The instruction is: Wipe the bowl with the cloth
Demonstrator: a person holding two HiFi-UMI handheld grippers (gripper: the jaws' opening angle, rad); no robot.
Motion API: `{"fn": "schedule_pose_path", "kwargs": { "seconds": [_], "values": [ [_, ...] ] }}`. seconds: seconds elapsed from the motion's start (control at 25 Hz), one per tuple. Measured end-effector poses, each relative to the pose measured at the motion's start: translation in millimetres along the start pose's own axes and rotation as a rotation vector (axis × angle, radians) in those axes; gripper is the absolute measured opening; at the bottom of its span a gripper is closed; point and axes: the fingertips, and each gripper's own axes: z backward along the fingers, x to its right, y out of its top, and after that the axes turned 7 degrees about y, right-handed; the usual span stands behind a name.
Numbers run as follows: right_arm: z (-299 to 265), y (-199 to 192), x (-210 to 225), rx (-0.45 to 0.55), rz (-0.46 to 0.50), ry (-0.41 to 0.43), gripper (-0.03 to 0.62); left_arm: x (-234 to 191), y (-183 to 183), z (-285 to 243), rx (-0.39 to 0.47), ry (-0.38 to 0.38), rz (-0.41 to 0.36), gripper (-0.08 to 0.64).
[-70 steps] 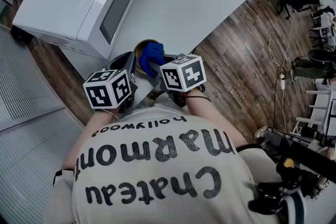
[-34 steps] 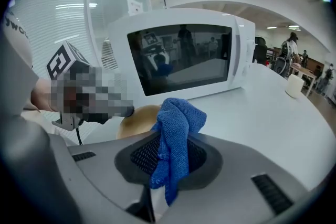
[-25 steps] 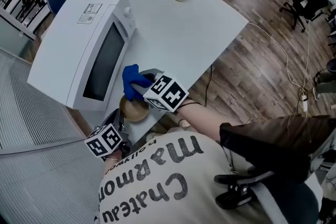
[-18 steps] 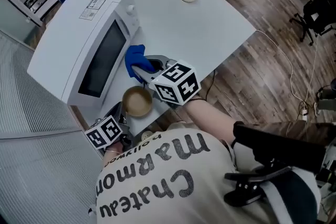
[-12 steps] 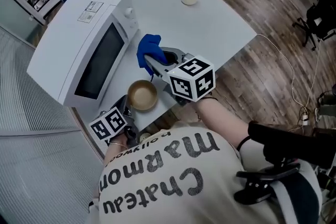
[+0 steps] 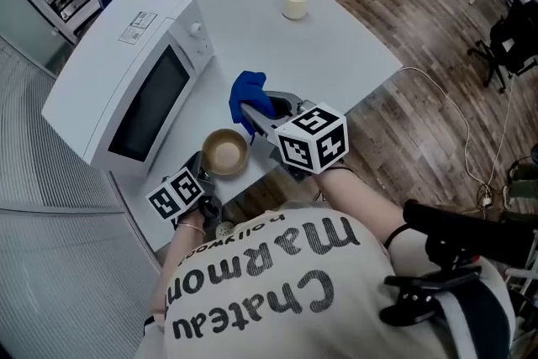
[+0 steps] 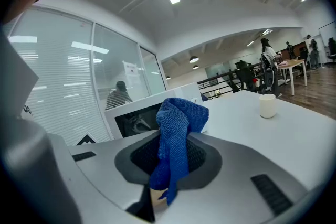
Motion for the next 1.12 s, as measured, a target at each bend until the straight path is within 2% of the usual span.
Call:
{"fn": "schedule_pose_path", "kwargs": {
  "seconds": [0.04, 0.08, 0.16, 0.2, 0.28, 0.36, 0.4, 0.48, 0.6, 0.76, 0.96, 1.12],
  "values": [
    [2.5, -1.8, -1.6, -0.003, 0.001, 0.005, 0.063, 1.2, 1.9, 2.0, 0.022, -0.009, 0.012, 0.055],
    [5.0, -2.8, -3.6, -0.004, 0.003, 0.011, 0.063, 2.3, 5.4, 6.0, 0.053, -0.015, 0.023, 0.143],
    [10.1, -1.8, -8.1, 0.009, 0.006, 0.022, 0.063, 5.6, 17.1, 20.2, 0.135, -0.022, 0.038, 0.206],
    [12.7, 0.7, -10.4, 0.027, 0.004, 0.027, 0.063, 9.4, 24.2, 30.2, 0.179, -0.033, 0.039, 0.213],
    [17.8, 7.7, -16.4, 0.073, -0.002, 0.037, 0.063, 21.4, 37.4, 53.5, 0.26, -0.058, 0.027, 0.204],
    [23.1, 11.0, -25.7, 0.094, 0.006, 0.045, 0.063, 37.4, 45.4, 78.3, 0.324, -0.059, -0.018, 0.061],
    [26.0, 10.0, -31.2, 0.092, 0.014, 0.046, 0.063, 47.3, 46.2, 89.1, 0.339, -0.062, -0.049, 0.015],
    [31.2, 5.4, -40.6, 0.076, 0.028, 0.035, 0.063, 68.2, 43.7, 106.4, 0.342, -0.099, -0.101, -0.002],
    [39.0, -1.5, -50.8, 0.056, 0.031, -0.008, 0.063, 85.7, 38.2, 125.6, 0.328, -0.153, -0.135, -0.002],
    [58.9, -16.6, -75.1, 0.031, 0.034, -0.063, 0.063, 70.9, 18.8, 152.5, 0.308, -0.108, -0.119, -0.003],
    [81.8, -36.3, -109.2, 0.046, -0.024, -0.119, 0.061, 55.5, -11.7, 190.0, 0.261, -0.131, -0.123, -0.003],
    [97.4, -57.7, -146.4, 0.026, -0.013, -0.153, 0.061, 47.2, -34.6, 221.4, 0.237, -0.165, -0.134, -0.003]
  ]
}}
